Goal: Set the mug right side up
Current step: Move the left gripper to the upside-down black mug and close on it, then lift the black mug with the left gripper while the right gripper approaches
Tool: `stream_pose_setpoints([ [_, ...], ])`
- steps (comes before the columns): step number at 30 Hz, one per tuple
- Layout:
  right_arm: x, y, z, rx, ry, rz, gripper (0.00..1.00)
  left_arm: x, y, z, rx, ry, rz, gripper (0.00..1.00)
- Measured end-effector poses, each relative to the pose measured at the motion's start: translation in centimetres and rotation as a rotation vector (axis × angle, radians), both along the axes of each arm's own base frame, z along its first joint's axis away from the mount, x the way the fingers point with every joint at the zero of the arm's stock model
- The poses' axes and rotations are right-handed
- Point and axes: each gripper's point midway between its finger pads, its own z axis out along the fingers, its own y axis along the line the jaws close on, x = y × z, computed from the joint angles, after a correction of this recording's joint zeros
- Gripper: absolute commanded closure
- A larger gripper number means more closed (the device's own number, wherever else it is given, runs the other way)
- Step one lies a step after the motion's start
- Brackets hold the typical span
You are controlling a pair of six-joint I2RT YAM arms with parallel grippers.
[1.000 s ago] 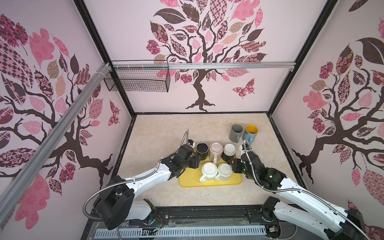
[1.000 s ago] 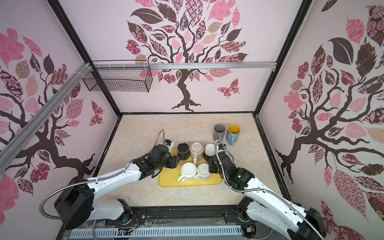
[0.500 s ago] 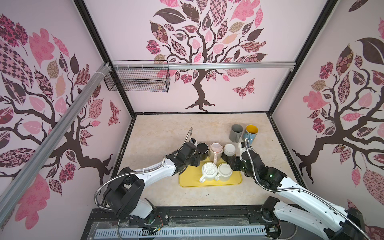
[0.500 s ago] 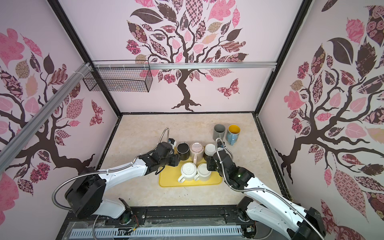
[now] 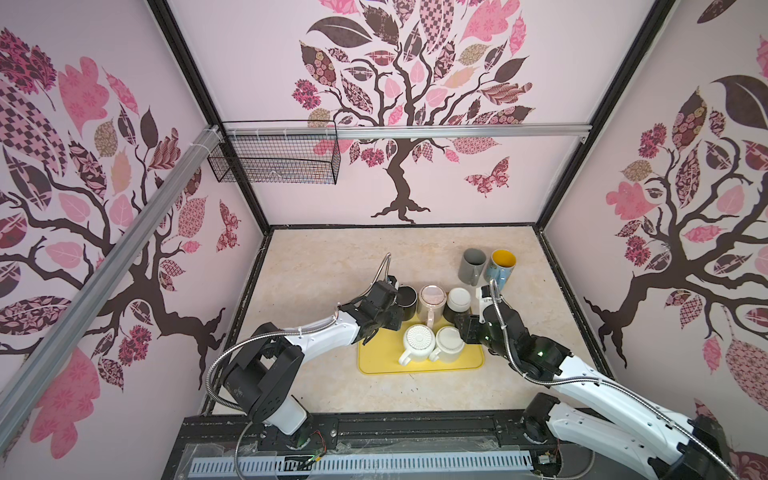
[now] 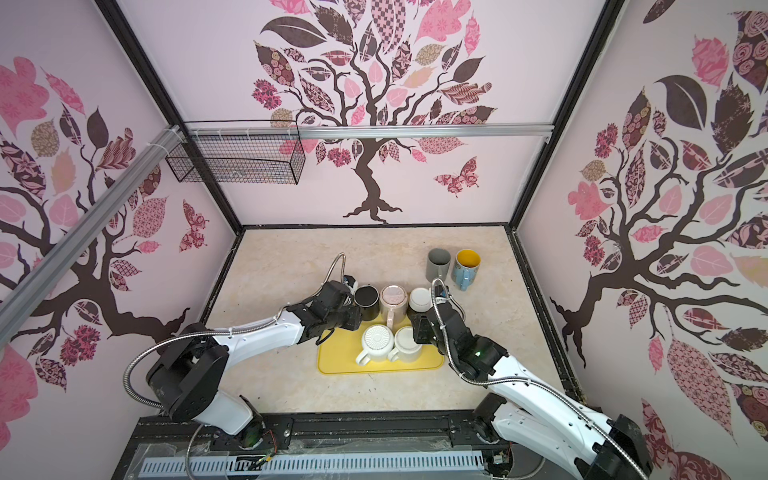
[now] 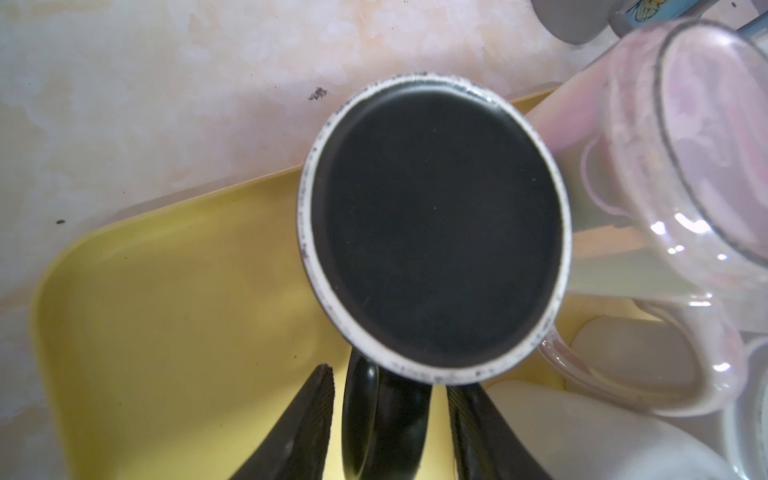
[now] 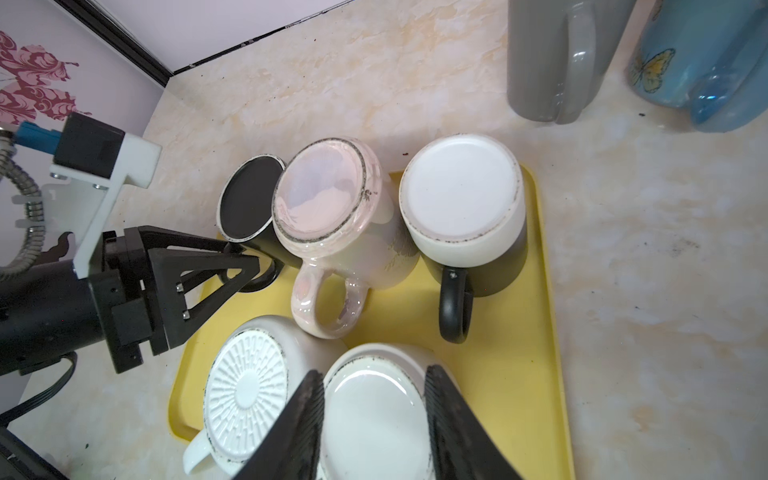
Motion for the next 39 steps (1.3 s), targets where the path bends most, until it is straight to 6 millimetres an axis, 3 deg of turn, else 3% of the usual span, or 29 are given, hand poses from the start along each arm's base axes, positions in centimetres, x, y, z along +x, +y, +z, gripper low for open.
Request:
stream_pose_setpoints([
  [24, -0.15, 0.39, -0.39, 0.021, -0.004, 0.019, 0.57, 0.94, -0.37, -0.79, 0.047, -0.006, -0.024, 0.72],
  [39, -0.06, 0.72, -0.02, 0.038, -0.015, 0.028, 0.57, 1.01, -0.38, -0.81, 0.077, -0.019, -0.051, 0.93],
])
